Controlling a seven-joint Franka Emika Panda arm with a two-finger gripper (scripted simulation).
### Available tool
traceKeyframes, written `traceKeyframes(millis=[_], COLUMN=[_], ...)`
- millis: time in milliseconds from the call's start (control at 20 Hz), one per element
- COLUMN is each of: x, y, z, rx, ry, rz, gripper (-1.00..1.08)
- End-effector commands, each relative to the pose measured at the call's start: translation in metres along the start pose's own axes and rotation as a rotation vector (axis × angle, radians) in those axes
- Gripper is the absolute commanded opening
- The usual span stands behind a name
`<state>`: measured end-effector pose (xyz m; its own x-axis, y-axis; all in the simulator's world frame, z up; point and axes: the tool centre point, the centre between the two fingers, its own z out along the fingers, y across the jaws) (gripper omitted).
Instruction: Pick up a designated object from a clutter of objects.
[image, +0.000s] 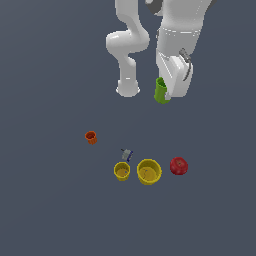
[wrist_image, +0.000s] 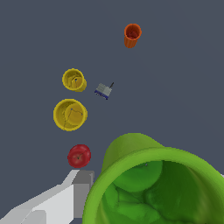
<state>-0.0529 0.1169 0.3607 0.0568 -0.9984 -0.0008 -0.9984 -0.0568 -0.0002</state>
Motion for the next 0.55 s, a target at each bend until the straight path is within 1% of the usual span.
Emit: traceKeyframes(millis=[0,250,500], x=[0.002,0.005,0.006], y=[0.002,0.004,0.003], z=[-0.015,-0.032,-0.036], rx=[0.0,0.0,0.0], ry=[0.0,0.0,0.001], rz=[0.0,0.0,0.0], gripper=[-1.0,-1.0,-1.0])
